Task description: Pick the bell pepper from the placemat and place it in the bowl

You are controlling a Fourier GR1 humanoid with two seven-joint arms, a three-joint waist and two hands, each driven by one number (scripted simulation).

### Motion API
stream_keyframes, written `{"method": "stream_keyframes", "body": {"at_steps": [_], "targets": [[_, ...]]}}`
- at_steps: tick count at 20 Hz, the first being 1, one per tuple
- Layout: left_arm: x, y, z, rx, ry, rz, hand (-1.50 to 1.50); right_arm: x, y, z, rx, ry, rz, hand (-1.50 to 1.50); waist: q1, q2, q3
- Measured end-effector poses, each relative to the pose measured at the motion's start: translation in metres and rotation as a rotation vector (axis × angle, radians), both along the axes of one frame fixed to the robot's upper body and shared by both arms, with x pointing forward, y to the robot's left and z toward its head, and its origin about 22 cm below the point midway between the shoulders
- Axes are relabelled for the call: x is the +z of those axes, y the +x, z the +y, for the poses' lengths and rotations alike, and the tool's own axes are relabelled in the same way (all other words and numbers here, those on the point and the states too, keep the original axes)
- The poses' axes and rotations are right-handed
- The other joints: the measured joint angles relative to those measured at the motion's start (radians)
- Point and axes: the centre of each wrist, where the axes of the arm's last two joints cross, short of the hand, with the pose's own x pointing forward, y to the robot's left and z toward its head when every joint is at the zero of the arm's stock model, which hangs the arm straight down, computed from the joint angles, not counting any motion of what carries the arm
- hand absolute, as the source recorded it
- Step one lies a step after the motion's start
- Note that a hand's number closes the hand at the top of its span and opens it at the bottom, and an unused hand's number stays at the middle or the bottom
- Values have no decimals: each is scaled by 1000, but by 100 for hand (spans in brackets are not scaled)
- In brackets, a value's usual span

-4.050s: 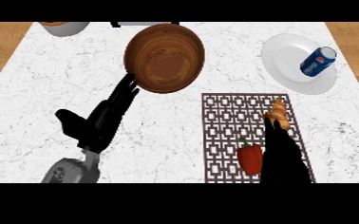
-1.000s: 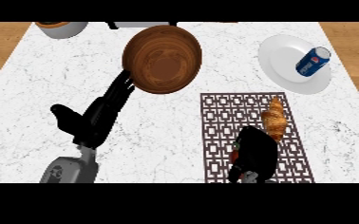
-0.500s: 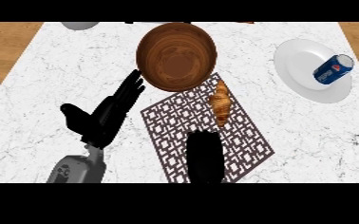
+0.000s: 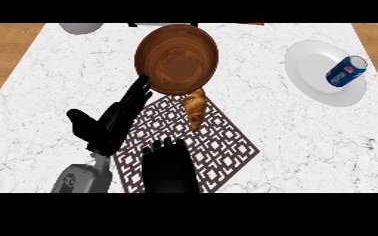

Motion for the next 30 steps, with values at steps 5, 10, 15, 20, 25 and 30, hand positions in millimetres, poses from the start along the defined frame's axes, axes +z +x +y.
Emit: {"method": "stream_keyframes", "body": {"at_steps": [5, 10, 15, 20, 25, 30], "targets": [[-2, 0, 3, 18, 4, 4, 0, 49, -6, 7, 64, 93, -137, 150, -18, -6, -1], [-3, 0, 7, 31, 4, 5, 0, 91, 1, 12, 71, 155, -222, 150, -29, -8, -1], [-2, -1, 8, 30, 2, 2, 0, 120, 19, 23, 55, 187, -259, 150, -30, -7, -1], [-2, 0, 11, 31, -2, -1, 0, 134, 51, 35, -14, 191, -281, 150, -31, -3, -1], [-2, -2, 8, 32, 1, -5, 0, 141, 88, 38, -87, 228, -271, 150, -32, 1, 0], [0, -3, 8, 31, -4, -13, 0, 126, 137, 33, -152, 264, -266, 150, -30, 5, 0]]}}
